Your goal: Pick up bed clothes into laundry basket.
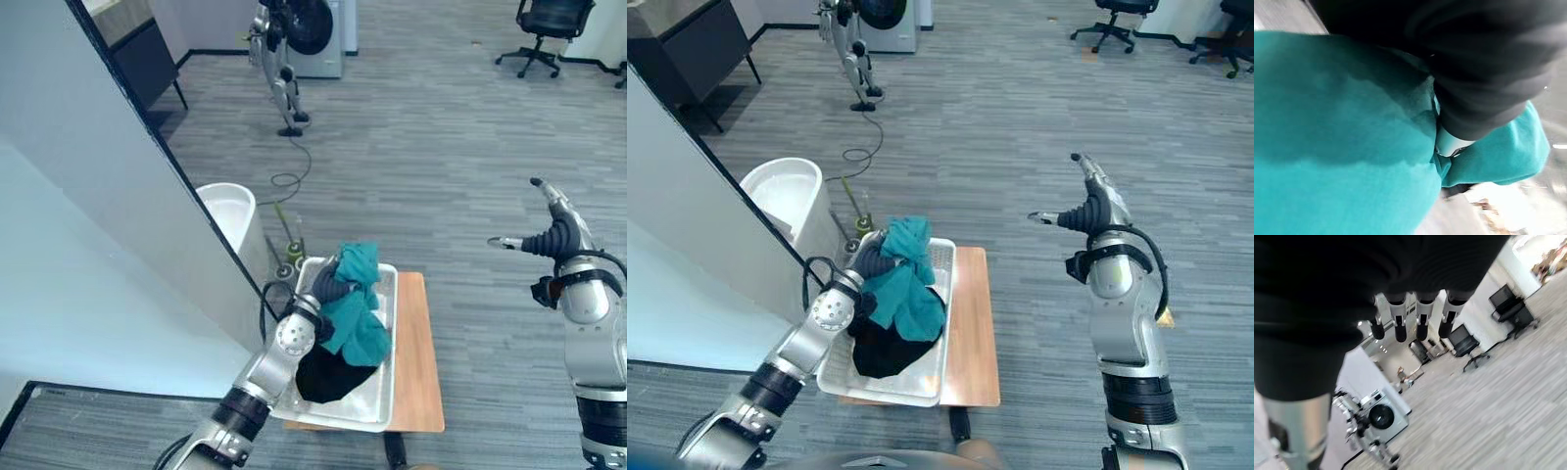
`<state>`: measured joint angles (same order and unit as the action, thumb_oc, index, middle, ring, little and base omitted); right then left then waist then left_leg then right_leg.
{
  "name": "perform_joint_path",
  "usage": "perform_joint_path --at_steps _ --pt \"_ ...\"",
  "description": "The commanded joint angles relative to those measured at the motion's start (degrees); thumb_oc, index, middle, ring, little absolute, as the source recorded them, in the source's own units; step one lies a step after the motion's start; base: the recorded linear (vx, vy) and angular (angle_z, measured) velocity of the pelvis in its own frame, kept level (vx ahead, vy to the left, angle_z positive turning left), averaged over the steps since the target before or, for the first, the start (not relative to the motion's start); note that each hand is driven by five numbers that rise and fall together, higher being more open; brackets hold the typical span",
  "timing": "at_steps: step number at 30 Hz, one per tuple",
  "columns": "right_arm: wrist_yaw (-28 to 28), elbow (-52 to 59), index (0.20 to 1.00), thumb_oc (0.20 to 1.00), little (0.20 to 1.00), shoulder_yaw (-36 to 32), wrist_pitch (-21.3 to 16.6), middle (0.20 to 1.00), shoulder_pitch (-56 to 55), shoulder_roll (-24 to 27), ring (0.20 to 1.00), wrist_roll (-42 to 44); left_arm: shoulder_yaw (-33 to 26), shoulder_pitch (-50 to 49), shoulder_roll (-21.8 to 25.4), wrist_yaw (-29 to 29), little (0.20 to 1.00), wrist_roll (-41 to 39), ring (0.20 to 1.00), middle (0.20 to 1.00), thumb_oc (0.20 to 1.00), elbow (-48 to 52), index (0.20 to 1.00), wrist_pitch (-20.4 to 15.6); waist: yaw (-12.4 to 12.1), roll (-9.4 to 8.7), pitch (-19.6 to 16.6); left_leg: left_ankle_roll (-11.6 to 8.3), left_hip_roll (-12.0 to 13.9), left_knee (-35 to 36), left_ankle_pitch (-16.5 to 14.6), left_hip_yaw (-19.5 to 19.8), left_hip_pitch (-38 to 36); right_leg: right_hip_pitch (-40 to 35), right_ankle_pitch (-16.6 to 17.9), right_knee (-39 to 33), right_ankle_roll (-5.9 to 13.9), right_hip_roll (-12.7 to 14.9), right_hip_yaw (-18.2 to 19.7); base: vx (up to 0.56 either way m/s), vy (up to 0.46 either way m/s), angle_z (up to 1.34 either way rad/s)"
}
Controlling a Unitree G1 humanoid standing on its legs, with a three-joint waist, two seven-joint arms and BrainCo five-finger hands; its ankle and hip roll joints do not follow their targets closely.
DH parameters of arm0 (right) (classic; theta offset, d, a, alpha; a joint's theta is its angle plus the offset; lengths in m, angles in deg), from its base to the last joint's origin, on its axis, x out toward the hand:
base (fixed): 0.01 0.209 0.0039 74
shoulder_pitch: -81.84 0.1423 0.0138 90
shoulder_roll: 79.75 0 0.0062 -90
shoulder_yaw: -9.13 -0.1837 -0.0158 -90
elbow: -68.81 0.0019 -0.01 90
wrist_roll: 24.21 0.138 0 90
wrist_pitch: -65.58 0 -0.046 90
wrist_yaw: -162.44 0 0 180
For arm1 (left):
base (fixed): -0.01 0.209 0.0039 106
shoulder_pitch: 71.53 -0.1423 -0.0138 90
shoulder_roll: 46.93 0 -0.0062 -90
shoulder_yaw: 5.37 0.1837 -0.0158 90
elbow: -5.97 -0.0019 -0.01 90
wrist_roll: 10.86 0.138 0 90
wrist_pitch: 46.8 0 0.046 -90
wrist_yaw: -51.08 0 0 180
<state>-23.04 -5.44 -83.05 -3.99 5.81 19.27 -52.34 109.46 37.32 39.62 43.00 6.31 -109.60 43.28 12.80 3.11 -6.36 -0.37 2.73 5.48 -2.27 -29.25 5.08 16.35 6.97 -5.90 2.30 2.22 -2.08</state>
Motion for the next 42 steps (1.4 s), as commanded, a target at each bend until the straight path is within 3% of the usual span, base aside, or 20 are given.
perform_joint_path --at_steps 1,5,6,10,11,12,15,16,20,22,28,29,32,34,36,37,38,39,40,42 --pt "1.81 -2.67 1.000 1.000 1.000 0.20 -3.38 1.000 1.76 -1.88 1.000 -0.17 3.63 6.38 -2.47 -5.46 0.200 5.69 0.200 0.200 0.200 -12.30 0.200 -1.88 1.92 -1.94 -4.88 -3.22 3.83 -0.48 1.67 -0.70 0.37 -1.50 -0.81 0.90 2.23 2.56 -1.13 -0.02 -0.015 -0.24" --pt "2.59 -4.25 1.000 1.000 1.000 2.59 -3.57 1.000 1.53 -3.60 1.000 -0.06 4.35 8.12 -6.58 -7.05 0.200 6.15 0.200 0.200 0.200 -23.03 0.200 -0.81 2.30 -2.02 -5.40 -3.40 4.03 -0.48 1.95 -0.77 1.84 0.26 -0.41 0.90 2.18 2.69 -0.77 -0.03 -0.028 -0.22" --pt "3.00 -4.55 1.000 1.000 1.000 3.25 -3.95 1.000 1.18 -4.21 1.000 0.40 4.38 8.36 -6.92 -7.83 1.000 6.11 1.000 1.000 1.000 -24.75 1.000 -0.82 2.23 -2.13 -5.42 -3.40 3.98 -0.48 2.04 -0.57 2.18 0.57 -0.33 0.90 2.11 2.67 -0.90 -0.02 -0.019 -0.06" --pt "4.67 -4.56 1.000 1.000 1.000 4.83 -6.02 1.000 -1.21 -6.32 1.000 3.41 1.74 4.59 -6.96 -7.65 1.000 2.03 1.000 1.000 1.000 -18.43 1.000 -2.41 1.28 -2.54 -5.29 -3.30 4.01 -0.48 2.41 0.09 2.94 0.79 -0.16 0.90 2.09 2.89 -1.52 -0.01 -0.005 0.01" --pt "6.03 -5.11 1.000 1.000 1.000 5.67 -7.87 1.000 -2.99 -7.79 1.000 5.50 -1.23 0.93 -6.58 -6.50 1.000 -2.46 1.000 1.000 1.000 -11.66 1.000 -5.93 0.21 -2.81 -5.07 -3.24 3.97 -0.48 2.48 0.52 3.04 0.51 0.00 0.90 2.14 2.95 -2.04 -0.02 -0.006 0.05" --pt "6.11 -5.18 1.000 1.000 1.000 5.77 -7.94 1.000 -3.06 -7.85 1.000 5.53 -1.22 0.70 -6.42 -6.41 1.000 -2.55 1.000 1.000 1.000 -11.42 1.000 -5.87 0.30 -2.84 -5.17 -3.24 3.97 -0.48 2.48 0.55 3.04 0.49 -0.01 0.90 2.14 2.95 -2.06 -0.02 -0.002 0.06" --pt "7.37 -8.36 1.000 1.000 1.000 8.17 -11.35 1.000 -8.06 -11.35 1.000 10.77 -6.86 -7.86 -5.67 -1.52 1.000 -12.87 1.000 1.000 1.000 1.93 1.000 -12.40 -1.74 -3.48 -4.99 -3.07 3.91 -0.48 2.35 1.42 2.68 -0.88 -0.22 0.90 2.21 2.97 -3.36 0.00 0.012 0.09" --pt "7.26 -9.14 1.000 1.000 1.000 8.59 -12.07 1.000 -9.49 -12.55 1.000 12.68 -8.32 -9.77 -5.86 -0.45 1.000 -15.32 1.000 1.000 1.000 3.96 1.000 -12.80 -2.19 -3.66 -4.92 -2.96 3.80 -0.48 2.34 1.76 2.42 -1.42 -0.36 0.90 2.19 2.97 -3.74 0.02 0.011 0.10" --pt "7.36 -10.90 1.000 1.000 1.000 8.93 -15.14 1.000 -13.51 -14.73 1.000 18.26 -11.71 -13.98 -6.93 3.20 1.000 -22.46 1.000 1.000 1.000 9.43 1.000 -12.37 -3.41 -4.27 -4.67 -2.96 3.64 -0.48 2.33 3.68 2.11 -2.95 -0.85 0.90 1.97 2.81 -4.49 0.00 -0.021 0.27" --pt "6.33 -13.13 1.000 1.000 1.000 8.56 -18.49 1.000 -16.25 -16.97 1.000 24.13 -13.43 -16.77 -8.69 6.46 1.000 -27.24 1.000 1.000 1.000 13.70 1.000 -11.48 -4.56 -4.75 -4.55 -2.86 3.59 -0.48 2.38 5.49 2.36 -3.73 -1.40 0.90 1.91 2.51 -4.86 -0.02 -0.038 0.45" --pt "5.46 -16.01 1.000 1.000 1.000 8.61 -25.32 1.000 -20.47 -18.98 1.000 30.53 -14.88 -23.51 -10.89 9.31 1.000 -33.05 1.000 1.000 1.000 21.09 1.000 -14.07 -6.11 -5.37 -4.66 -2.36 2.95 -0.48 2.19 8.24 1.88 -5.66 -2.50 0.90 1.39 2.18 -4.67 0.01 0.003 0.15" --pt "-2.48 -15.67 1.000 1.000 1.000 -1.24 -20.06 1.000 -27.39 -19.10 1.000 33.70 -18.43 -27.71 -7.53 5.62 1.000 -21.50 1.000 1.000 1.000 25.78 1.000 -9.85 -12.81 -3.62 3.12 -1.73 1.50 -6.65 -1.94 15.03 -1.00 -12.82 -6.68 0.90 1.13 4.27 -13.41 -0.11 0.035 0.05" --pt "-2.47 -13.90 1.000 1.000 1.000 2.24 -20.04 1.000 -28.12 -19.16 1.000 31.32 -21.37 -27.30 -8.58 1.25 1.000 -22.45 1.000 1.000 1.000 29.13 1.000 -7.53 -13.97 -4.46 2.11 -2.04 1.82 -1.19 1.35 16.32 -3.37 -13.75 -6.23 0.90 1.06 3.38 -14.63 -0.18 0.064 0.30" --pt "-2.37 -10.92 1.000 1.000 1.000 6.90 -19.58 1.000 -23.85 -19.84 1.000 29.34 -21.92 -27.89 -8.07 -0.52 1.000 -24.14 1.000 1.000 1.000 31.13 1.000 -8.45 -15.68 -5.36 2.31 -2.07 2.72 -0.48 3.51 18.56 -2.59 -14.27 -6.49 3.53 0.68 1.66 -14.86 -0.24 0.115 0.41" --pt "-2.04 -9.86 1.000 1.000 1.000 7.76 -19.29 1.000 -22.89 -20.10 1.000 29.00 -21.87 -27.56 -7.89 -0.85 1.000 -24.82 1.000 1.000 1.000 31.40 1.000 -8.82 -16.05 -5.32 2.38 -2.44 3.22 -0.48 4.11 19.40 -1.96 -12.86 -7.74 6.38 0.44 1.31 -13.94 -0.16 0.041 0.20" --pt "-1.47 -8.84 1.000 1.000 1.000 8.37 -19.36 1.000 -21.57 -20.44 1.000 28.45 -21.49 -26.94 -7.62 -0.97 1.000 -25.51 1.000 1.000 1.000 31.89 1.000 -8.94 -16.45 -5.31 2.44 -2.61 3.53 -0.48 4.60 20.99 -1.18 -11.73 -8.45 7.93 0.61 0.54 -11.26 -0.20 0.010 0.21" --pt "-1.08 -6.43 1.000 1.000 1.000 9.27 -19.35 1.000 -19.82 -20.36 1.000 27.63 -20.21 -25.18 -7.05 -0.33 1.000 -26.11 1.000 1.000 1.000 31.84 1.000 -8.55 -16.30 -5.31 2.34 -3.06 4.07 -0.48 5.06 24.61 0.51 -9.34 -11.14 11.24 1.54 -2.03 -1.23 -0.26 0.007 0.41" --pt "-0.86 -5.50 1.000 1.000 1.000 9.27 -19.26 1.000 -19.10 -19.71 1.000 26.97 -19.64 -24.30 -6.74 0.01 1.000 -25.95 1.000 1.000 1.000 31.61 1.000 -8.15 -16.19 -5.30 2.06 -3.27 4.12 -0.48 5.79 26.45 1.45 -8.69 -11.38 11.73 1.68 -3.30 3.83 -0.19 -0.006 0.71" --pt "-0.83 -5.33 1.000 1.000 1.000 9.25 -19.13 1.000 -19.08 -19.66 1.000 26.97 -19.66 -24.13 -6.79 0.02 1.000 -25.94 1.000 1.000 1.000 31.52 1.000 -8.14 -16.28 -5.27 2.02 -3.31 4.16 -0.48 5.81 26.42 1.59 -8.44 -11.43 11.91 1.65 -3.35 3.93 -0.10 -0.020 1.13" --pt "-0.81 -2.15 1.000 1.000 1.000 9.94 -18.46 1.000 -18.24 -18.92 1.000 26.44 -19.24 -22.90 -6.49 0.47 1.000 -25.95 1.000 1.000 1.000 30.93 1.000 -8.27 -16.33 -5.58 1.15 -4.20 4.11 -0.48 6.60 30.55 2.74 -9.87 -11.63 10.12 0.49 -4.01 11.47 -0.09 -0.035 1.67"
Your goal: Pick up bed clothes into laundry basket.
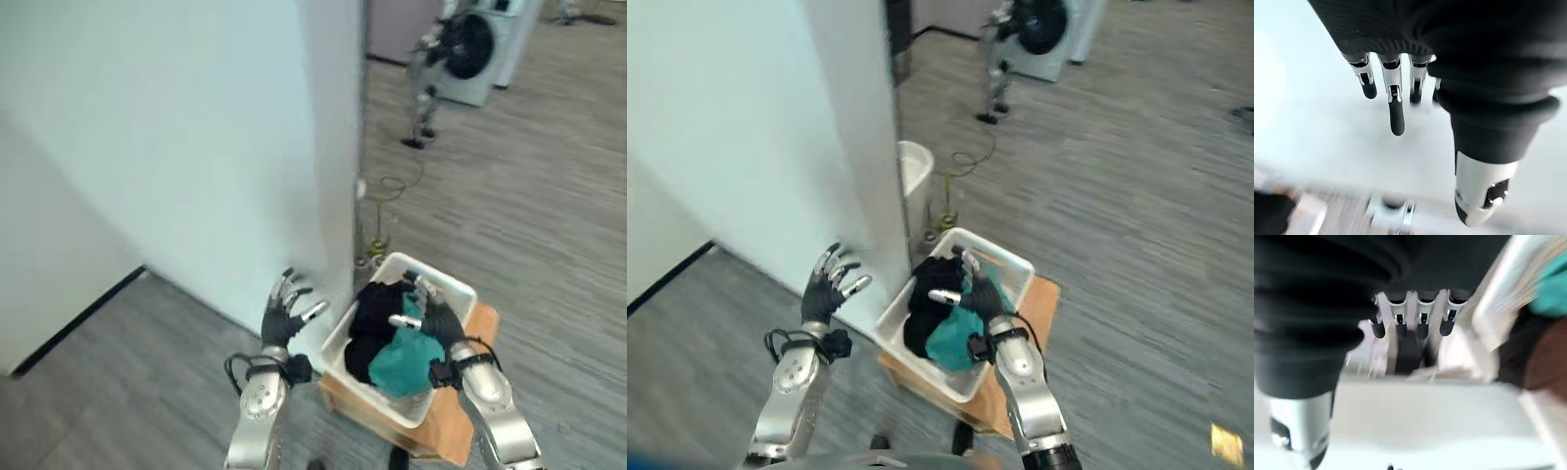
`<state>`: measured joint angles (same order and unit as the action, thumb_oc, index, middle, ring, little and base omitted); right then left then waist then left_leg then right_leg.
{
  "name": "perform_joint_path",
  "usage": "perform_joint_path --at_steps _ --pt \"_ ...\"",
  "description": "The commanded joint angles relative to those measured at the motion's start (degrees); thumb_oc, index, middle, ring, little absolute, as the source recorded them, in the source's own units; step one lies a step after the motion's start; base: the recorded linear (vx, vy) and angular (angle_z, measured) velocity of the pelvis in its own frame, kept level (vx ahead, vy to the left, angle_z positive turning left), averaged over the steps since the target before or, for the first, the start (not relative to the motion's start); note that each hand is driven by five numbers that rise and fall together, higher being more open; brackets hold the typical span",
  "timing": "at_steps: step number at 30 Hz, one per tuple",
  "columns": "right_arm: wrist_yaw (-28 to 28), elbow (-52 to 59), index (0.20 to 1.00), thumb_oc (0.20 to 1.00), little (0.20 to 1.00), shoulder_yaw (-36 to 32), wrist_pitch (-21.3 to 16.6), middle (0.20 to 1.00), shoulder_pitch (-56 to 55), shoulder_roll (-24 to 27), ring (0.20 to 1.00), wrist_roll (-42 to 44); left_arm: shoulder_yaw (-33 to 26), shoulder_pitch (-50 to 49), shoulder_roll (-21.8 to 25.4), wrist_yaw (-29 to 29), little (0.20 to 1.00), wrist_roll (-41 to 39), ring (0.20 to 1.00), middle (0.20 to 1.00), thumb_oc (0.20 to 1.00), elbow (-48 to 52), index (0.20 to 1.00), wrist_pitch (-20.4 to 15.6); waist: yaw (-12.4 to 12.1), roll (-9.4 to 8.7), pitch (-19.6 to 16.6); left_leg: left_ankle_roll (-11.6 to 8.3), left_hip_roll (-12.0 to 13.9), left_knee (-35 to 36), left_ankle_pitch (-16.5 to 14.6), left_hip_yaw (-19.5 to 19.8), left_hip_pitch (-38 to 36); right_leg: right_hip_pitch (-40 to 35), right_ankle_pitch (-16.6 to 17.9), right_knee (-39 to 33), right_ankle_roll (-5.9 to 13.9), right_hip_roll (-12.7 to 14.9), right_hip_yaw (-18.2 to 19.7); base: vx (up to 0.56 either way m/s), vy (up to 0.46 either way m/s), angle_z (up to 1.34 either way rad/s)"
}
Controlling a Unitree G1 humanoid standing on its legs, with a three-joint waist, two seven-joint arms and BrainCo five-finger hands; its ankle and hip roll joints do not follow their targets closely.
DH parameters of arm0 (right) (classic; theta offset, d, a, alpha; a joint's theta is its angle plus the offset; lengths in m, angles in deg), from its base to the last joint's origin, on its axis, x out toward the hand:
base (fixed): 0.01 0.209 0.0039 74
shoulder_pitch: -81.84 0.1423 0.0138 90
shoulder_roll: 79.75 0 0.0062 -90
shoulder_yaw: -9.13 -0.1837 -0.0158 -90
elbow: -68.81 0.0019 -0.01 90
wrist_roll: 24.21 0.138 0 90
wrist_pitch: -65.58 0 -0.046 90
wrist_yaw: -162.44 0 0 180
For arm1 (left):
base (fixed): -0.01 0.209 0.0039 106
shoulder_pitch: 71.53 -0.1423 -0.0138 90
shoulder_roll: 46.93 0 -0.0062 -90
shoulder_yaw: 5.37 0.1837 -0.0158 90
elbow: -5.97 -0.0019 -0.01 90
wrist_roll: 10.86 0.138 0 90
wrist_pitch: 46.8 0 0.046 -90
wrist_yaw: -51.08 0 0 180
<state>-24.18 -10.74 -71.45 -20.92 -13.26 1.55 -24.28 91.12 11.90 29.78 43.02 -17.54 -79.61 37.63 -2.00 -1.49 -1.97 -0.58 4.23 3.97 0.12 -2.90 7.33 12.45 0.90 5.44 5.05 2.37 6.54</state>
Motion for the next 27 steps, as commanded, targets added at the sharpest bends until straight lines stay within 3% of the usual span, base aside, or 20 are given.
perform_joint_path --at_steps 1,2,4,5,8,10,11,12,13,15,17,18,20,21,22,23,24,26,27 --pt "0.33 3.28 1.000 1.000 1.000 -1.63 -1.42 1.000 0.75 -1.19 1.000 -1.60 -0.90 2.52 3.36 0.45 1.000 -2.09 1.000 1.000 1.000 0.91 1.000 -2.66 -1.34 -0.99 -3.21 -3.99 2.55 1.03 4.26 4.39 0.47 -6.26 -5.38 -1.65 -2.30 -4.07 2.68 -0.06 -0.032 1.39" --pt "0.10 3.33 1.000 1.000 1.000 -0.86 -1.27 1.000 0.96 -1.48 1.000 -1.61 -1.18 2.04 3.27 0.41 1.000 -2.14 1.000 1.000 1.000 1.03 1.000 -2.91 -1.61 -1.31 -3.36 -4.14 2.31 1.03 3.85 4.67 0.06 -7.94 -5.45 -3.45 -2.79 -3.05 1.10 -0.07 -0.055 0.71" --pt "-0.85 1.02 1.000 1.000 1.000 1.87 -1.36 1.000 3.41 -2.51 1.000 -2.11 -4.05 -0.74 3.13 -0.20 1.000 -2.22 1.000 1.000 1.000 2.97 1.000 -3.78 -3.43 -2.12 -3.65 -5.30 2.20 1.03 4.52 5.35 -0.14 -11.48 -2.01 -10.13 -3.99 -1.54 -3.48 -0.14 -0.110 0.46" --pt "-0.85 0.93 1.000 1.000 1.000 1.92 -1.40 1.000 3.41 -2.57 1.000 -2.14 -4.06 -0.87 3.17 -0.19 1.000 -2.24 1.000 1.000 1.000 3.05 1.000 -3.78 -3.28 -2.10 -3.67 -5.34 2.23 1.03 4.54 5.49 -0.14 -11.63 -1.86 -10.34 -4.07 -1.58 -3.61 -0.11 -0.112 0.37" --pt "-1.52 -1.05 1.000 1.000 1.000 5.04 -0.52 1.000 6.60 -3.51 1.000 -3.05 -8.91 -5.96 1.86 -3.06 1.000 -3.76 1.000 1.000 1.000 5.77 1.000 -3.97 -5.85 -1.93 -3.13 -5.95 2.19 0.85 6.34 9.04 0.96 -11.40 -1.25 -10.44 -5.67 -2.28 -6.50 -0.15 -0.114 0.45" --pt "-1.13 -3.26 1.000 1.000 1.000 6.05 -0.87 1.000 8.97 -3.95 1.000 -3.16 -10.65 -6.89 1.14 -4.35 1.000 -4.21 1.000 1.000 1.000 6.17 1.000 -4.25 -6.45 -1.61 -2.36 -6.33 1.93 0.02 7.51 8.60 3.03 -10.70 -1.03 -10.44 -5.90 -1.54 -9.00 -0.22 -0.041 0.47" --pt "-0.89 -4.20 1.000 1.000 1.000 6.44 -1.11 1.000 10.06 -3.87 1.000 -3.14 -10.88 -6.64 0.86 -4.58 1.000 -4.57 1.000 1.000 1.000 6.42 1.000 -4.34 -6.03 -1.76 -1.63 -6.92 2.79 -1.14 6.96 3.74 4.62 -10.60 -1.06 -10.44 -5.81 -0.61 -10.96 -0.20 0.003 0.38" --pt "-0.87 -4.32 1.000 1.000 1.000 6.42 -1.18 1.000 10.28 -3.91 1.000 -3.15 -10.96 -6.48 0.85 -4.57 1.000 -4.58 1.000 1.000 1.000 6.39 1.000 -4.35 -5.92 -1.75 -1.61 -6.90 2.75 -1.45 7.16 3.88 5.09 -10.32 -0.80 -10.44 -5.81 -0.60 -11.00 -0.22 0.030 0.47" --pt "-0.44 -5.56 1.000 1.000 1.000 6.63 -1.30 1.000 11.51 -3.63 1.000 -3.60 -11.19 -5.87 0.76 -4.58 1.000 -4.59 1.000 1.000 1.000 6.08 1.000 -3.98 -4.52 -1.85 -1.24 -7.02 5.08 -2.95 6.11 -5.85 5.76 -9.71 -0.56 -10.44 -5.40 0.85 -14.32 -0.24 0.037 0.93" --pt "0.45 -6.87 1.000 1.000 1.000 6.37 -0.67 1.000 12.59 -4.33 1.000 -4.68 -12.74 -5.14 1.29 -4.89 1.000 -3.47 1.000 1.000 1.000 4.96 1.000 -2.28 -1.77 -2.23 -0.75 -4.71 9.24 -8.61 3.08 -23.61 3.22 -9.79 0.09 -10.44 -4.75 3.15 -22.18 -0.26 -0.023 1.82" --pt "0.73 -6.82 1.000 1.000 1.000 6.31 -0.52 1.000 11.68 -4.63 1.000 -4.89 -12.97 -5.14 2.13 -4.59 1.000 -2.84 1.000 1.000 1.000 5.33 1.000 -1.88 -0.99 -2.18 -0.95 -4.88 10.07 -13.29 0.07 -27.36 0.73 -11.28 -0.12 -10.44 -4.46 4.46 -27.44 -0.07 -0.045 1.88" --pt "0.74 -6.79 1.000 1.000 1.000 6.33 -0.52 1.000 11.66 -4.67 1.000 -4.90 -13.00 -5.14 2.16 -4.59 1.000 -2.83 1.000 1.000 1.000 5.34 1.000 -1.89 -0.81 -2.19 -0.87 -4.81 10.08 -13.46 0.15 -27.18 0.87 -11.33 -0.04 -10.44 -4.51 4.47 -27.61 -0.07 0.030 1.45" --pt "0.73 -7.06 1.000 1.000 1.000 6.22 -0.60 1.000 10.69 -4.37 1.000 -5.76 -12.84 -4.76 2.88 -3.84 1.000 -2.26 1.000 1.000 1.000 5.26 1.000 -1.58 0.73 -1.85 -2.26 -6.16 13.46 -13.02 -3.17 -35.87 -6.57 -12.93 -0.93 -10.44 -3.27 6.09 -36.20 -0.05 0.115 1.25" --pt "0.71 -7.30 1.000 1.000 1.000 6.06 -0.52 1.000 10.76 -4.19 1.000 -6.09 -12.63 -4.35 3.00 -3.60 1.000 -2.26 1.000 1.000 1.000 5.22 1.000 -1.38 1.34 -1.67 -2.79 -6.46 14.73 -11.24 -2.66 -39.63 -9.46 -13.48 -0.84 -10.44 -3.08 6.50 -39.31 -0.02 0.098 1.90" --pt "0.69 -7.33 1.000 1.000 1.000 6.06 -0.53 1.000 10.72 -4.19 1.000 -6.12 -12.62 -4.35 2.98 -3.58 1.000 -2.26 1.000 1.000 1.000 5.16 1.000 -1.38 1.45 -1.54 -2.68 -6.63 14.68 -10.72 -2.47 -39.58 -9.86 -13.80 -0.96 -10.44 -2.99 6.38 -39.51 -0.09 0.136 1.91" --pt "0.69 -7.65 1.000 1.000 1.000 5.40 -0.31 1.000 10.87 -3.98 1.000 -6.27 -12.36 -3.73 3.46 -3.52 1.000 -1.92 1.000 1.000 1.000 5.20 1.000 -1.60 2.26 -1.42 -4.04 -7.04 15.61 -7.67 -1.08 -45.46 -13.57 -14.24 -0.30 -10.44 -2.68 6.95 -44.18 -0.06 0.126 1.75" --pt "0.45 -7.69 1.000 1.000 1.000 5.05 -0.14 1.000 11.04 -4.01 1.000 -6.22 -12.03 -2.97 4.03 -3.62 1.000 -1.63 1.000 1.000 1.000 5.28 1.000 -1.88 2.79 -1.64 -4.76 -7.43 16.09 -6.13 -0.10 -48.58 -15.22 -14.98 0.01 -10.44 -2.31 7.41 -47.52 -0.07 0.128 1.87" --pt "0.44 -7.68 1.000 1.000 1.000 5.03 -0.13 1.000 11.06 -4.03 1.000 -6.22 -12.04 -2.93 4.05 -3.63 1.000 -1.63 1.000 1.000 1.000 5.24 1.000 -1.90 2.94 -1.66 -4.67 -7.43 16.02 -5.94 0.03 -48.43 -15.27 -15.11 -0.02 -10.44 -2.29 7.43 -47.68 -0.02 0.086 2.38" --pt "0.48 -7.81 1.000 1.000 1.000 4.35 0.33 1.000 11.63 -3.76 1.000 -6.00 -11.87 -2.28 4.54 -3.87 1.000 -1.30 1.000 1.000 1.000 5.57 1.000 -2.09 2.83 -1.84 -5.69 -7.57 16.98 -5.31 1.43 -52.06 -16.68 -15.40 0.45 -10.44 -2.05 8.10 -50.84 -0.01 0.392 1.51"
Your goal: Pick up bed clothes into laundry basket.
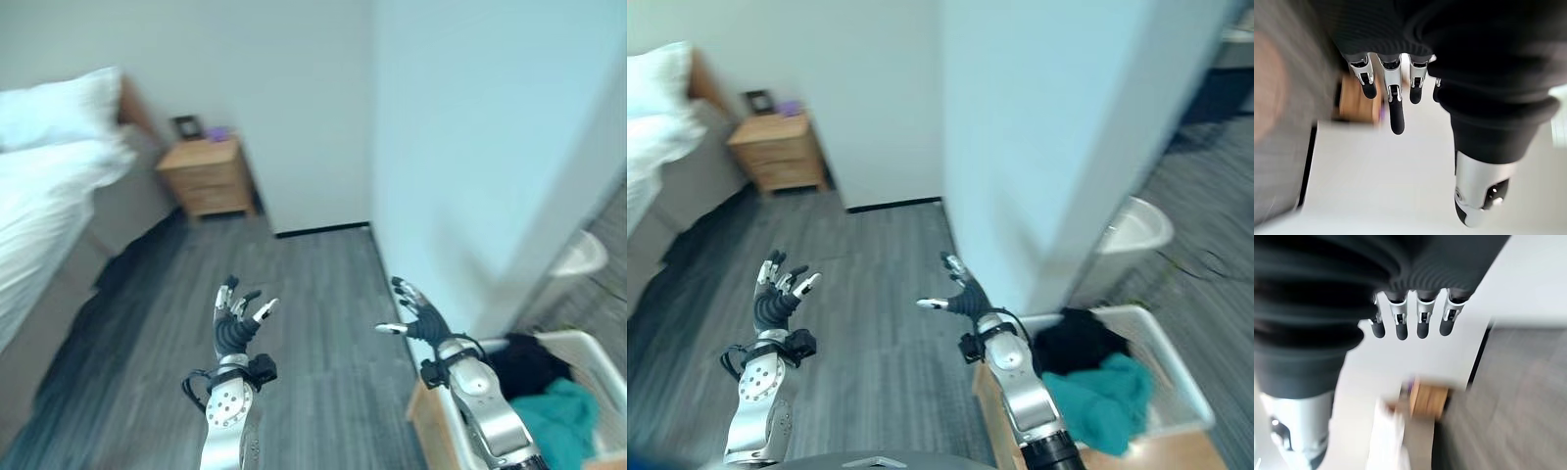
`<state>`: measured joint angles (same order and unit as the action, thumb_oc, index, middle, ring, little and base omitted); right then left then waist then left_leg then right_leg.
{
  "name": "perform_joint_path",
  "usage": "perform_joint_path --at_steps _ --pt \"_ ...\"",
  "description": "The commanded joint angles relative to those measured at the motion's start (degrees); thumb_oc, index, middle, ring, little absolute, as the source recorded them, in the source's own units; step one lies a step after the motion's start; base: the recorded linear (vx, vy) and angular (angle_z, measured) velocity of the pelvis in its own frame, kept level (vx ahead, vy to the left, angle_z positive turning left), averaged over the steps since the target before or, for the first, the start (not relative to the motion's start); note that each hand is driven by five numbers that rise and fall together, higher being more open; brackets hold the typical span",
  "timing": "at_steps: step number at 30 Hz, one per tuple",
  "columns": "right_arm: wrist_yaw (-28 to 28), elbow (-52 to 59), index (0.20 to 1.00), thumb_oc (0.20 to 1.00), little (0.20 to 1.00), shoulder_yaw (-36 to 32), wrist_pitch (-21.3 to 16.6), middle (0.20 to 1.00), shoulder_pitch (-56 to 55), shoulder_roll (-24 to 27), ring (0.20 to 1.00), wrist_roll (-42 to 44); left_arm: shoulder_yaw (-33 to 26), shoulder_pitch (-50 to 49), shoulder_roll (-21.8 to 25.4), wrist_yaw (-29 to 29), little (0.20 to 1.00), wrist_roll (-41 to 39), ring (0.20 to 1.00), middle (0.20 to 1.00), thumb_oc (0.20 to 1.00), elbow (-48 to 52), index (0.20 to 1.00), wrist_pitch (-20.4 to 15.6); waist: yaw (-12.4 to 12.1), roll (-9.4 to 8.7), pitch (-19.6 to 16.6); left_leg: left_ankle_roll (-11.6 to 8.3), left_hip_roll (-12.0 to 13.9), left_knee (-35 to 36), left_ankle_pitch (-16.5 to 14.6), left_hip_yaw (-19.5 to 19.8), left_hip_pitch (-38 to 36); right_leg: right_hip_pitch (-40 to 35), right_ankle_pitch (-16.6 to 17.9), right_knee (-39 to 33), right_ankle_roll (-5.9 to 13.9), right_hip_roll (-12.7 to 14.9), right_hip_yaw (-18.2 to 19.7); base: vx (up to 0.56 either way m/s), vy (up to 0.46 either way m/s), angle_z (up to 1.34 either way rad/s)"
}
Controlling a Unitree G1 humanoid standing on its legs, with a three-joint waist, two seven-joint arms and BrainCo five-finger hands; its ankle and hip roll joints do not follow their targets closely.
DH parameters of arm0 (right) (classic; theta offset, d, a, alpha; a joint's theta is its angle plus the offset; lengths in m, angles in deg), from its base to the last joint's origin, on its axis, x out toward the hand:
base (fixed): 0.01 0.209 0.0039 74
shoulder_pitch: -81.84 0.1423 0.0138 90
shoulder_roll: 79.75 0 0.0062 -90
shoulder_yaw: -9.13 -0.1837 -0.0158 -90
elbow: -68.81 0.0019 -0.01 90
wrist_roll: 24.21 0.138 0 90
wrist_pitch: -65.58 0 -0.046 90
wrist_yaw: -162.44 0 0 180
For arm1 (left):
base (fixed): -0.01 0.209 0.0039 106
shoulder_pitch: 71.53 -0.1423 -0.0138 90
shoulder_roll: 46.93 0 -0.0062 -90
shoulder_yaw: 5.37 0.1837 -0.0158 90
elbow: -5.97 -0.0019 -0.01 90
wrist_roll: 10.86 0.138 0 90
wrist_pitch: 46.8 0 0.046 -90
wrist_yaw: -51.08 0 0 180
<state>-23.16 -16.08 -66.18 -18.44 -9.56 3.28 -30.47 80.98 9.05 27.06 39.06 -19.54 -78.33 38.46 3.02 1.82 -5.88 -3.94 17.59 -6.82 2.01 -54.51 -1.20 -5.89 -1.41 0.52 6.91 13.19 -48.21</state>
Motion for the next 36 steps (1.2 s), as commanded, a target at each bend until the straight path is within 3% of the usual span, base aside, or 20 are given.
perform_joint_path --at_steps 1,9,11,12,13,14,16,17,18,19,21,23,24,28,29,30,32,33,34,36 --pt "-0.79 -2.63 1.000 1.000 1.000 -1.35 -1.28 1.000 8.22 -6.00 1.000 -0.05 -1.55 -0.37 6.73 0.16 1.000 0.74 1.000 1.000 1.000 4.04 1.000 -3.09 -1.72 -4.36 -2.01 -4.58 0.85 10.57 1.28 1.60 -8.54 2.70 4.03 -5.52 -2.53 -2.42 2.79 -0.01 0.400 1.16" --pt "0.82 -5.32 1.000 1.000 1.000 -0.45 -2.92 1.000 8.66 -9.96 1.000 1.40 -0.64 -1.18 7.97 0.21 1.000 1.79 1.000 1.000 1.000 4.49 1.000 -2.56 -3.37 -5.89 -0.39 -2.14 -2.23 11.82 1.68 10.62 -2.97 1.54 4.97 1.20 2.42 3.78 -1.24 0.00 0.318 0.68" --pt "2.70 -5.86 1.000 1.000 1.000 -1.00 -3.59 1.000 7.49 -11.33 1.000 3.34 1.10 -0.28 8.59 0.73 1.000 0.28 1.000 1.000 1.000 3.69 1.000 -2.14 -2.32 -6.30 0.57 -0.86 -3.30 11.82 1.15 16.92 0.44 5.02 3.11 5.21 1.84 4.17 8.57 0.04 0.196 0.65" --pt "2.71 -5.86 1.000 1.000 1.000 -1.01 -3.58 1.000 7.49 -11.33 1.000 3.36 1.10 -0.25 8.61 0.74 1.000 0.27 1.000 1.000 1.000 3.65 1.000 -2.14 -2.35 -6.28 0.24 -1.18 -3.31 11.82 0.39 17.65 0.39 5.13 2.50 5.40 2.20 4.13 9.26 0.02 0.118 1.40" --pt "3.36 -5.60 1.000 1.000 1.000 -0.79 -3.82 1.000 6.96 -11.45 1.000 3.82 1.78 -0.35 8.77 1.21 1.000 -0.02 1.000 1.000 1.000 3.43 1.000 -2.05 -1.89 -6.06 0.67 -0.76 -3.65 11.82 0.99 18.91 1.41 7.81 1.42 5.04 1.31 2.12 16.08 0.07 0.156 2.26" --pt "4.37 -5.63 1.000 1.000 1.000 -0.08 -4.34 1.000 6.37 -11.37 1.000 3.76 2.63 0.18 9.06 2.23 1.000 -0.13 1.000 1.000 1.000 3.05 1.000 -1.48 -1.33 -5.63 1.37 -0.40 -4.86 11.82 0.64 22.30 2.48 11.03 0.18 2.79 1.33 -1.34 27.12 0.05 0.192 1.73" --pt "4.52 -5.89 1.000 1.000 1.000 0.35 -4.54 1.000 6.42 -11.34 1.000 3.63 2.57 0.40 9.01 2.68 1.000 -0.04 1.000 1.000 1.000 2.77 1.000 -1.38 -1.15 -5.48 1.49 -0.10 -5.51 11.82 0.73 24.32 3.61 12.15 0.64 1.58 1.11 -2.11 30.35 0.04 0.096 1.01" --pt "4.60 -6.04 1.000 1.000 1.000 0.52 -4.62 1.000 6.31 -11.37 1.000 3.55 2.57 0.21 8.96 2.97 1.000 -0.16 1.000 1.000 1.000 2.52 1.000 -1.41 -0.88 -5.31 1.83 0.01 -6.27 11.82 0.57 26.90 4.39 13.19 0.91 0.65 1.19 -2.82 33.94 0.06 0.085 1.23" --pt "5.27 -6.03 1.000 1.000 1.000 0.88 -4.82 1.000 5.94 -11.50 1.000 3.74 2.55 -0.35 9.00 3.55 1.000 -0.38 1.000 1.000 1.000 2.07 1.000 -1.26 -0.30 -4.84 2.70 -0.21 -8.00 11.82 0.32 31.83 5.66 15.41 1.37 -1.29 1.03 -5.72 42.72 0.08 0.089 1.52" --pt "5.30 -6.04 1.000 1.000 1.000 0.96 -4.84 1.000 5.92 -11.49 1.000 3.74 2.48 -0.34 8.98 3.60 1.000 -0.40 1.000 1.000 1.000 2.01 1.000 -1.28 -0.25 -4.77 2.36 -0.21 -7.95 11.82 0.33 31.85 6.02 15.75 1.46 -1.34 1.01 -5.77 42.77 0.07 0.082 1.38" --pt "5.76 -6.06 1.000 1.000 1.000 2.09 -5.11 1.000 6.38 -11.50 1.000 3.63 1.94 -1.10 8.83 4.77 1.000 -1.06 1.000 1.000 1.000 1.82 1.000 -0.88 -0.36 -4.53 3.23 -0.47 -10.66 11.82 0.00 36.27 7.10 16.40 4.14 -5.30 -0.50 -7.50 49.23 0.04 0.081 1.56" --pt "5.99 -6.51 1.000 1.000 1.000 2.36 -5.01 1.000 7.10 -11.81 1.000 3.60 1.63 -1.29 8.14 5.13 1.000 -1.17 1.000 1.000 1.000 1.68 1.000 -0.96 -0.39 -4.63 3.14 -0.18 -11.15 11.82 -0.32 35.93 6.22 15.50 5.26 -5.48 -0.79 -6.46 47.43 0.14 -0.004 0.20" --pt "11.97 -18.92 1.000 1.000 1.000 4.97 -11.51 1.000 5.43 -5.80 1.000 -2.12 2.54 -0.50 6.59 5.21 1.000 -3.96 1.000 1.000 1.000 -2.43 1.000 -6.98 -2.67 -2.44 4.58 -3.26 -9.00 11.82 -3.32 36.04 1.93 15.74 -2.16 7.56 -2.65 -5.56 33.86 0.18 -0.033 -0.11" --pt "11.26 -19.58 1.000 1.000 1.000 4.03 -10.31 1.000 7.38 -7.67 1.000 -1.36 3.07 1.40 9.69 4.69 1.000 -1.62 1.000 1.000 1.000 -0.52 1.000 -6.40 -1.90 -2.58 4.81 -3.02 -8.90 11.82 -2.55 38.92 2.69 18.53 -2.65 12.05 -2.82 -9.61 38.44 0.01 -0.009 0.18" --pt "11.61 -19.84 1.000 1.000 1.000 4.27 -8.99 1.000 7.31 -8.82 1.000 -1.85 4.36 1.50 10.29 3.22 1.000 0.11 1.000 1.000 1.000 -1.81 1.000 -6.44 -1.32 -3.13 3.79 -2.61 -9.84 11.82 -3.29 39.52 2.43 18.77 -1.20 8.40 -5.94 -13.86 41.51 0.08 -0.023 0.22" --pt "11.64 -19.83 1.000 1.000 1.000 4.26 -8.94 1.000 7.30 -8.88 1.000 -1.89 4.37 1.53 10.32 3.23 1.000 0.13 1.000 1.000 1.000 -1.92 1.000 -6.51 -1.44 -3.07 3.79 -2.67 -9.69 11.82 -3.37 39.42 2.33 18.41 -0.87 7.76 -6.02 -14.06 41.58 0.14 -0.015 0.17" --pt "11.38 -19.77 1.000 1.000 1.000 4.51 -9.01 1.000 7.64 -8.42 1.000 -1.93 3.32 -0.11 9.83 3.38 1.000 -0.54 1.000 1.000 1.000 -0.29 1.000 -6.74 -1.88 -3.05 3.21 -2.29 -11.65 11.65 -4.36 38.14 -0.30 15.64 1.21 2.83 -7.16 -11.32 39.19 0.16 -0.014 0.10" --pt "11.71 -20.36 1.000 1.000 1.000 4.61 -8.24 1.000 7.95 -8.14 1.000 -2.38 2.92 0.47 9.37 1.93 1.000 0.16 1.000 1.000 1.000 -2.48 1.000 -6.87 -1.74 -3.60 3.61 -2.46 -12.61 4.56 -7.10 37.60 1.96 13.22 2.10 -0.53 -6.99 -9.58 38.97 0.14 -0.058 0.01" --pt "12.12 -20.73 1.000 1.000 1.000 4.40 -7.92 1.000 9.11 -6.62 1.000 -3.02 2.11 0.68 9.76 2.01 1.000 1.17 1.000 1.000 1.000 -2.26 1.000 -7.52 -1.83 -3.68 4.22 -3.79 -12.80 -2.97 -9.55 37.14 5.18 11.45 2.96 -2.79 -6.36 -7.64 36.13 0.08 -0.052 0.14" --pt "13.59 -21.59 1.000 1.000 1.000 3.37 -7.37 1.000 11.94 -4.88 1.000 -3.71 0.50 -0.35 8.72 2.92 1.000 -1.19 1.000 1.000 1.000 0.29 1.000 -8.75 -2.32 -3.57 5.57 -8.25 -13.09 -18.80 -6.69 37.98 14.46 8.69 2.26 -5.52 -5.50 -6.16 34.40 0.03 0.005 0.53"
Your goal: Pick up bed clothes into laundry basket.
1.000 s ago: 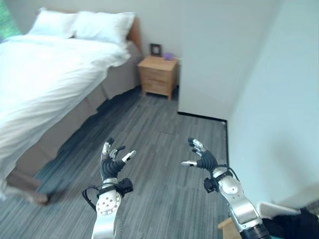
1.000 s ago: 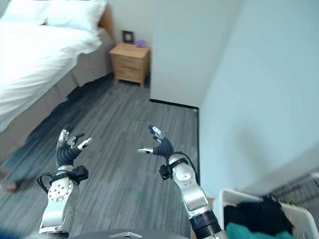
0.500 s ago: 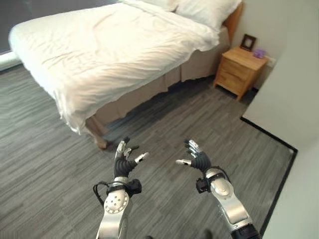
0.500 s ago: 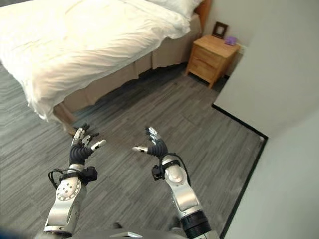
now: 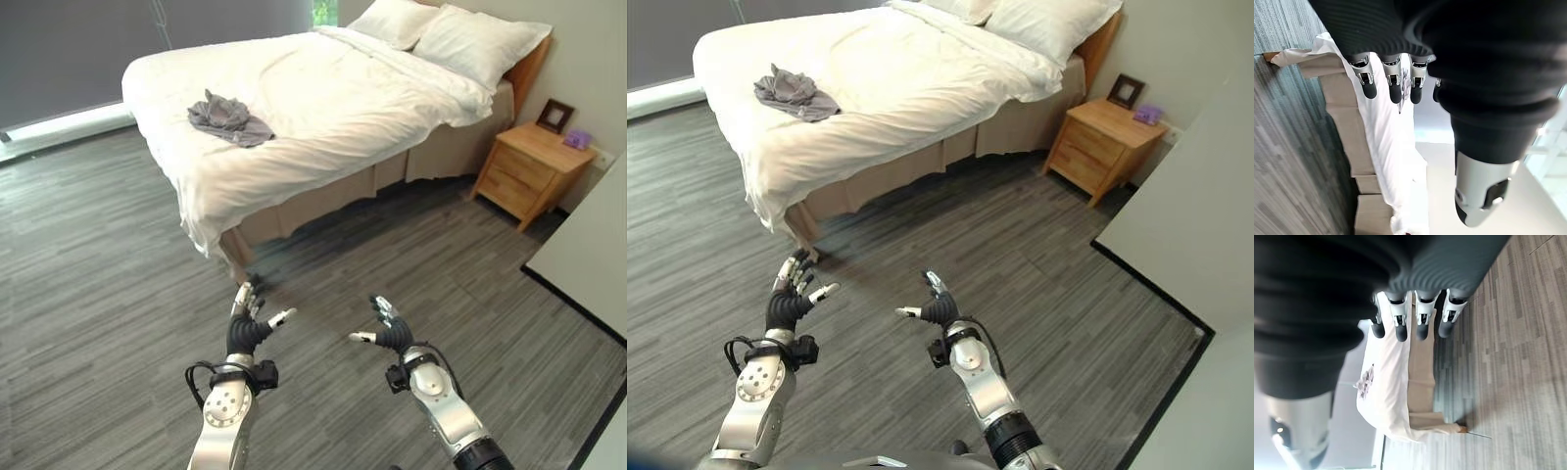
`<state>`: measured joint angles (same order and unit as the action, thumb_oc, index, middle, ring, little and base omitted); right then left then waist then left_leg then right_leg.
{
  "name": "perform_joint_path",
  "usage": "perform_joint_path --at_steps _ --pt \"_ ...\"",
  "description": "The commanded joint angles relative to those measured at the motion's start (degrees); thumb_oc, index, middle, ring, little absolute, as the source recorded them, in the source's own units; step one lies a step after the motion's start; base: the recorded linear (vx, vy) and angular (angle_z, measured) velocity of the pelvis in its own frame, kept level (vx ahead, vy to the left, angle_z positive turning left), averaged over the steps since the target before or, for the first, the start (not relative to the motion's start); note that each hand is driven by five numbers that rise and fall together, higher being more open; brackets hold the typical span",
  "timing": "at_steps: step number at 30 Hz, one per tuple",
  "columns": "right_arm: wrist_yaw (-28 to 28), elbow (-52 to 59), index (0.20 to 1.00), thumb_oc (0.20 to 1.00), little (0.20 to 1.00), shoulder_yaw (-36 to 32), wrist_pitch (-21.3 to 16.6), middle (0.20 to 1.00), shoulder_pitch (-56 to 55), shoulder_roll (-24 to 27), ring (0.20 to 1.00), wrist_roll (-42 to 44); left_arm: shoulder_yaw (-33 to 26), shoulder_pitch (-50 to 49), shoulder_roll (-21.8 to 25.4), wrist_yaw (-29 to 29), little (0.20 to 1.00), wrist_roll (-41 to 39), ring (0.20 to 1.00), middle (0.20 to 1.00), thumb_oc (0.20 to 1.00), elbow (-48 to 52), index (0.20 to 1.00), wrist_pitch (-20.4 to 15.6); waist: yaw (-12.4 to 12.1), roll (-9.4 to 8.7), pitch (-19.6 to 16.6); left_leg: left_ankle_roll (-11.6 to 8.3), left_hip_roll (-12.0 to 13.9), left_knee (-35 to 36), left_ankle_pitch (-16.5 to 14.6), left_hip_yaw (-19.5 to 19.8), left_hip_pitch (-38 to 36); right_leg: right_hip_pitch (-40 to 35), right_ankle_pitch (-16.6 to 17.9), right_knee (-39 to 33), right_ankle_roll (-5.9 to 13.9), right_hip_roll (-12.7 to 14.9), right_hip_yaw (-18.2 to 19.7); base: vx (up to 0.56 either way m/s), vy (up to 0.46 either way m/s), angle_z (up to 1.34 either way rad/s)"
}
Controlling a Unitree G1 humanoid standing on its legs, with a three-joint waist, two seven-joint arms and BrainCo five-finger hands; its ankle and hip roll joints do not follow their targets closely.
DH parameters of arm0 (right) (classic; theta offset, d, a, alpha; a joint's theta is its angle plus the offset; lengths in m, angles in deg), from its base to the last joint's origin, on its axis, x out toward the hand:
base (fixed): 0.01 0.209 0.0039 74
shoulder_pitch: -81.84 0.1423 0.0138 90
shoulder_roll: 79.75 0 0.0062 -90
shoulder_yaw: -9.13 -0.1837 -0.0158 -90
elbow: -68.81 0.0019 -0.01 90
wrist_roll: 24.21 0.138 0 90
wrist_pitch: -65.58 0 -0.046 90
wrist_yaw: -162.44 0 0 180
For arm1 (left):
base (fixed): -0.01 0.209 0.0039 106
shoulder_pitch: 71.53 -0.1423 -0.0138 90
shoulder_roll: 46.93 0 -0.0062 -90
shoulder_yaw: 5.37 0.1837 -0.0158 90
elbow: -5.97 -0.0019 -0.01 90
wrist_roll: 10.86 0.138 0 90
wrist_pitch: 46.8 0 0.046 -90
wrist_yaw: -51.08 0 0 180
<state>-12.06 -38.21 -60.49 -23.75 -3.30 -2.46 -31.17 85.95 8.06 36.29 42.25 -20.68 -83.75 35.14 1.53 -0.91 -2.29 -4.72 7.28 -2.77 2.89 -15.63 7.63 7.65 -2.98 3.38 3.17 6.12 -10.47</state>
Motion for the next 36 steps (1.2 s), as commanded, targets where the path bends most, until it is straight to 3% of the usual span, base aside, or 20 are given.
perform_joint_path --at_steps 1,2,3,5,7,8,13,15,17,18,20,22,23,26,28,29,32,33,34,36 --pt "2.50 0.41 1.000 1.000 1.000 -2.42 -2.10 1.000 5.88 0.82 1.000 -3.01 -4.46 0.79 -0.49 -0.27 1.000 -0.05 1.000 1.000 1.000 5.66 1.000 -5.46 -0.60 -0.60 1.89 -7.47 -2.49 -23.82 -7.90 -0.51 6.46 -4.65 3.81 -8.38 -1.78 0.71 -3.66 0.03 0.019 0.79" --pt "2.69 0.32 1.000 1.000 1.000 -3.15 -1.86 1.000 6.41 1.10 1.000 -2.79 -4.97 0.81 -0.91 -0.67 1.000 -0.29 1.000 1.000 1.000 5.53 1.000 -5.44 -0.44 -0.49 1.94 -8.07 -1.31 -27.64 -6.75 -0.76 10.23 -5.25 3.07 -8.38 -1.36 0.92 -4.32 0.17 0.029 0.72" --pt "2.27 1.69 1.000 1.000 1.000 -4.04 -1.72 1.000 6.37 2.26 1.000 -3.09 -6.07 0.44 -2.22 -1.59 1.000 -1.13 1.000 1.000 1.000 4.80 1.000 -5.49 -0.37 -0.49 2.00 -7.30 4.47 -26.17 -6.29 -5.68 11.40 -6.93 2.19 -8.38 -0.62 1.83 -6.38 0.27 0.063 0.61" --pt "1.12 2.57 1.000 1.000 1.000 -4.69 -1.77 1.000 6.16 3.31 1.000 -3.14 -7.03 -0.79 -2.78 -1.46 1.000 -1.92 1.000 1.000 1.000 4.16 1.000 -4.79 -0.03 -0.09 1.56 -4.33 7.99 -16.00 -3.78 -11.62 8.65 -8.04 1.00 -8.38 0.25 2.26 -7.53 0.28 0.112 0.28" --pt "0.28 3.32 1.000 1.000 1.000 -4.77 -1.47 1.000 6.28 3.40 1.000 -2.81 -7.36 -1.62 -3.00 -1.12 1.000 -2.42 1.000 1.000 1.000 4.43 1.000 -4.48 -0.36 0.47 1.38 -3.50 8.07 -9.03 -1.97 -12.56 6.79 -8.84 0.53 -8.38 0.62 2.13 -7.00 0.33 0.197 0.37" --pt "-0.59 3.39 1.000 1.000 1.000 -4.60 -0.68 1.000 7.55 3.56 1.000 -2.40 -7.53 -2.47 -3.27 -0.53 1.000 -3.28 1.000 1.000 1.000 4.45 1.000 -4.04 -1.27 1.55 1.59 -3.16 7.58 4.48 2.40 -12.56 4.11 -10.54 -1.26 -8.38 1.33 2.26 -6.76 0.40 0.255 0.21" --pt "-1.49 3.44 1.000 1.000 1.000 -4.59 -0.04 1.000 7.76 3.28 1.000 -2.10 -8.53 -5.80 -2.68 0.65 1.000 -3.98 1.000 1.000 1.000 5.15 1.000 -2.09 -3.21 2.42 1.41 -4.41 10.12 7.77 5.32 -9.87 5.59 -17.50 -5.88 -8.38 3.52 3.22 -7.28 0.55 0.261 -0.18" --pt "-1.14 3.44 1.000 1.000 1.000 -4.62 -0.95 1.000 6.15 1.84 1.000 -2.41 -8.03 -5.58 -1.62 1.22 1.000 -3.11 1.000 1.000 1.000 4.22 1.000 -0.22 -4.07 1.33 0.31 -3.39 7.06 7.77 7.38 -10.12 1.53 -19.44 -4.30 -7.04 6.33 5.01 -7.61 0.66 0.368 0.11" --pt "-0.67 3.22 1.000 1.000 1.000 -4.95 -1.63 1.000 5.82 1.26 1.000 -2.84 -6.48 -4.49 -0.61 1.74 1.000 -2.23 1.000 1.000 1.000 3.22 1.000 0.68 -4.41 0.53 1.03 -2.11 5.12 7.77 6.35 -11.14 -1.46 -15.76 -4.22 5.99 8.12 8.49 -6.62 0.39 0.297 0.29" --pt "-0.68 3.20 1.000 1.000 1.000 -4.99 -1.63 1.000 5.90 1.26 1.000 -2.85 -6.49 -4.40 -0.61 1.74 1.000 -2.23 1.000 1.000 1.000 3.19 1.000 0.68 -4.68 0.62 0.95 -2.03 5.31 7.77 6.52 -11.35 -1.26 -15.17 -4.23 6.40 8.03 8.41 -6.26 0.13 0.162 0.21" --pt "-0.06 3.67 1.000 1.000 1.000 -4.93 -1.93 1.000 7.99 0.86 1.000 -3.23 -4.88 -2.28 0.48 3.15 1.000 -2.59 1.000 1.000 1.000 2.64 1.000 0.70 -4.55 1.08 1.92 -0.66 5.47 7.77 5.27 -12.40 -1.61 -4.01 -0.79 20.93 6.46 10.12 -2.47 0.19 0.278 0.11" --pt "-0.02 3.65 1.000 1.000 1.000 -4.74 -2.14 1.000 9.41 0.93 1.000 -3.48 -4.70 -1.61 0.80 3.60 1.000 -2.80 1.000 1.000 1.000 2.57 1.000 0.76 -4.78 0.76 1.36 -0.19 5.30 7.77 4.49 -13.82 -1.36 0.83 -0.79 23.48 5.74 9.39 -0.79 0.19 0.197 -0.30" --pt "0.20 5.58 1.000 1.000 1.000 -3.69 -2.63 1.000 12.31 2.56 1.000 -5.20 -3.93 0.04 0.93 4.12 1.000 -2.57 1.000 1.000 1.000 1.86 1.000 1.15 -3.39 0.88 1.87 0.03 4.29 7.77 2.53 -13.74 -2.86 7.70 -3.72 22.62 4.33 4.28 0.91 0.16 0.114 -0.55" --pt "-0.04 7.27 1.000 1.000 1.000 -2.57 -2.70 1.000 15.40 4.05 1.000 -7.07 -2.39 0.74 0.52 4.74 1.000 -2.02 1.000 1.000 1.000 0.85 1.000 1.41 -2.30 0.04 1.91 -0.07 2.89 7.77 1.01 -14.04 -3.65 10.20 -0.98 13.33 3.29 0.00 -0.18 0.27 0.049 -0.23" --pt "1.21 8.38 1.000 1.000 1.000 -1.93 -3.39 1.000 19.51 5.17 1.000 -8.68 0.11 1.99 -0.02 5.56 1.000 -1.77 1.000 1.000 1.000 0.93 1.000 0.57 0.47 -1.51 2.27 -1.61 0.71 7.77 -2.92 -12.76 -7.14 13.73 8.99 -4.99 2.40 1.13 -3.30 0.53 -0.067 0.31" --pt "1.84 8.49 1.000 1.000 1.000 -2.37 -3.34 1.000 20.24 5.88 1.000 -9.04 0.57 2.44 -0.25 5.77 1.000 -1.55 1.000 1.000 1.000 1.11 1.000 0.29 1.46 -1.28 2.31 -1.88 0.27 7.77 -4.43 -11.49 -8.19 15.00 11.16 -8.38 3.40 1.36 -2.28 0.45 -0.044 0.47" --pt "3.69 8.26 1.000 1.000 1.000 -2.34 -3.21 1.000 20.78 6.82 1.000 -10.26 1.20 1.95 -1.48 6.23 1.000 -1.90 1.000 1.000 1.000 1.85 1.000 -0.31 2.31 -0.72 1.89 -1.34 -2.23 7.77 -8.15 -9.42 -10.71 16.83 11.98 -8.38 3.76 0.85 1.09 0.45 -0.002 0.82" --pt "4.02 7.58 1.000 1.000 1.000 -1.53 -3.00 1.000 19.32 7.25 1.000 -11.50 2.28 1.46 -2.41 6.90 1.000 -1.95 1.000 1.000 1.000 2.36 1.000 -0.23 2.66 -0.41 0.30 -1.32 -5.51 7.77 -11.05 -7.54 -15.47 14.09 13.35 -8.38 1.56 0.26 2.51 0.61 -0.037 0.50" --pt "4.07 7.58 1.000 1.000 1.000 -1.41 -3.05 1.000 19.07 7.32 1.000 -11.56 2.39 1.17 -2.52 6.88 1.000 -1.92 1.000 1.000 1.000 2.45 1.000 -0.23 2.85 -0.16 0.92 -1.37 -5.30 7.77 -11.15 -7.30 -16.34 13.10 13.16 -8.38 1.55 0.19 2.19 0.64 -0.099 0.18" --pt "4.85 6.31 1.000 1.000 1.000 -0.59 -3.31 1.000 18.29 7.58 1.000 -11.75 2.59 1.96 -3.69 5.29 1.000 -1.03 1.000 1.000 1.000 0.84 1.000 -0.30 3.11 -0.36 1.42 -3.23 -4.64 -7.80 -12.98 -7.03 -14.83 6.86 13.35 -8.38 1.02 1.69 -0.33 0.43 -0.215 0.41"
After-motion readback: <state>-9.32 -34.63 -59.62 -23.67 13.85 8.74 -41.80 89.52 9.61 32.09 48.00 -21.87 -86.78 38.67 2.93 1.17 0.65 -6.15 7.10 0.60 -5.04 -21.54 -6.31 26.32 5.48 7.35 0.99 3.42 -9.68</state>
